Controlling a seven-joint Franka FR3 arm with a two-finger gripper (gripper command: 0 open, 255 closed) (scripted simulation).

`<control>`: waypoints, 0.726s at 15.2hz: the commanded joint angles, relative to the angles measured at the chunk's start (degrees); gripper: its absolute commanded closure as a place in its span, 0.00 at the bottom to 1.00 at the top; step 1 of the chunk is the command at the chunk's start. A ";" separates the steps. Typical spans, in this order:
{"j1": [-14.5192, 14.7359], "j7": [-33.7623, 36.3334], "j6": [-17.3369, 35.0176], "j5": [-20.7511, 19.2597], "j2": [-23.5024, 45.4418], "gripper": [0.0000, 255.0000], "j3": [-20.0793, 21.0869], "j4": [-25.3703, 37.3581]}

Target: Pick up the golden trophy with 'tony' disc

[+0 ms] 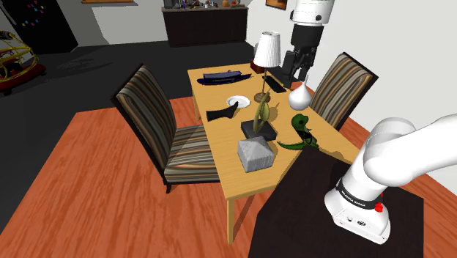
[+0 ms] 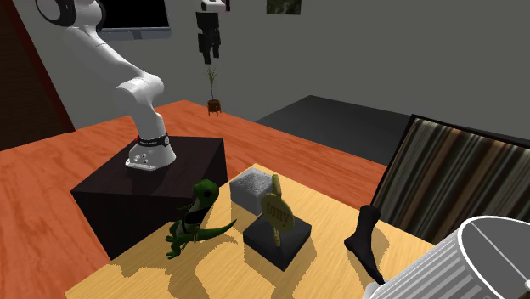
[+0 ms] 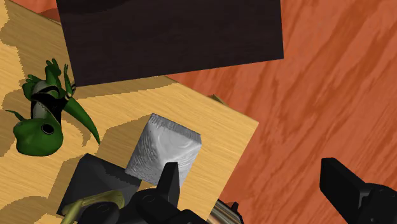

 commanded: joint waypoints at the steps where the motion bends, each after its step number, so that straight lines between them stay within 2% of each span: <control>1: 0.00 0.00 0.00 0.00 0.00 0.00 0.00 0.00; 11: -5.04 1.49 25.87 -4.93 0.87 0.00 -0.29 -16.90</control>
